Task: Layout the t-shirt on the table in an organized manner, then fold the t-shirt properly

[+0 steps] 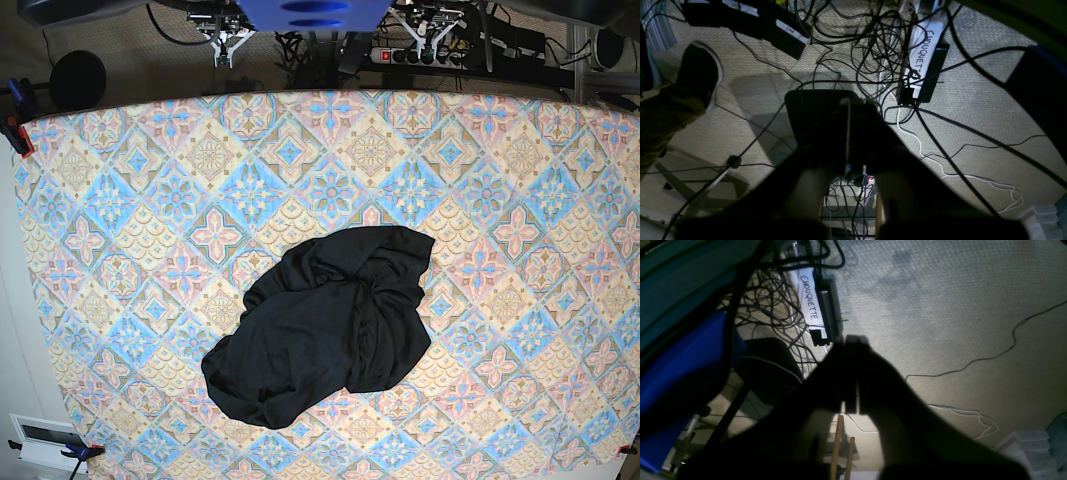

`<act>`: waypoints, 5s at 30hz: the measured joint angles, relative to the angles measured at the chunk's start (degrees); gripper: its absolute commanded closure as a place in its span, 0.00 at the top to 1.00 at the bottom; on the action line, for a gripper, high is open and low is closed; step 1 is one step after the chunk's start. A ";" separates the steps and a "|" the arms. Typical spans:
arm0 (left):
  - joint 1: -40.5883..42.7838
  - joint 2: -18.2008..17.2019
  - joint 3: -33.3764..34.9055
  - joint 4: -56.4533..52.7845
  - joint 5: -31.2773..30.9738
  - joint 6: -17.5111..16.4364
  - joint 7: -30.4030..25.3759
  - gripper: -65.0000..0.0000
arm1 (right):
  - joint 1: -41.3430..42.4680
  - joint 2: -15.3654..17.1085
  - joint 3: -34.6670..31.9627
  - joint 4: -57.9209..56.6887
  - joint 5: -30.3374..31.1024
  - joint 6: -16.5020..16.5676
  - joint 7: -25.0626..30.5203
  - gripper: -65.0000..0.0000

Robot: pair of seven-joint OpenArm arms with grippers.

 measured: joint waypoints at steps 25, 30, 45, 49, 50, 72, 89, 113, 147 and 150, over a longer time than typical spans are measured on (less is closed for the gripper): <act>0.00 -0.02 0.04 0.00 0.02 0.00 -0.17 0.00 | -0.02 -0.02 0.00 2.03 0.00 0.00 -0.04 0.00; 1.90 -1.05 0.07 0.11 0.04 -0.15 -0.48 0.00 | -1.79 0.00 0.00 2.97 0.02 0.02 0.96 0.00; 25.11 -9.64 0.04 36.52 -0.13 -0.66 0.63 0.00 | -25.16 0.22 -0.04 36.50 0.07 0.00 -3.10 0.00; 31.39 -10.82 0.04 47.47 -0.13 0.02 1.16 0.00 | -31.58 0.63 -0.07 46.62 0.15 0.00 -3.21 0.00; 32.74 -11.41 0.13 50.23 -0.37 -0.59 0.72 0.00 | -32.87 1.31 -0.26 49.16 0.83 0.42 -3.39 0.00; 51.47 -21.27 -4.31 96.35 -13.11 0.22 6.27 0.00 | -52.96 11.26 0.98 99.69 22.49 0.15 -13.03 0.00; 27.82 -20.96 -3.89 102.82 -17.94 0.02 23.58 0.00 | -44.41 11.10 3.37 101.37 22.43 -0.13 -16.79 0.00; -12.50 -12.44 7.69 72.78 -26.64 0.20 35.98 0.29 | -23.91 10.97 -4.31 101.24 22.36 -0.17 -33.35 0.20; 14.60 -24.11 -20.11 93.90 -27.02 -3.02 36.65 0.00 | -14.38 10.19 -10.95 99.34 22.27 -0.17 -33.75 0.21; 17.31 -23.93 -27.54 94.09 -27.63 -7.78 36.52 0.00 | -11.15 10.14 -12.00 97.74 22.38 -0.15 -33.97 0.21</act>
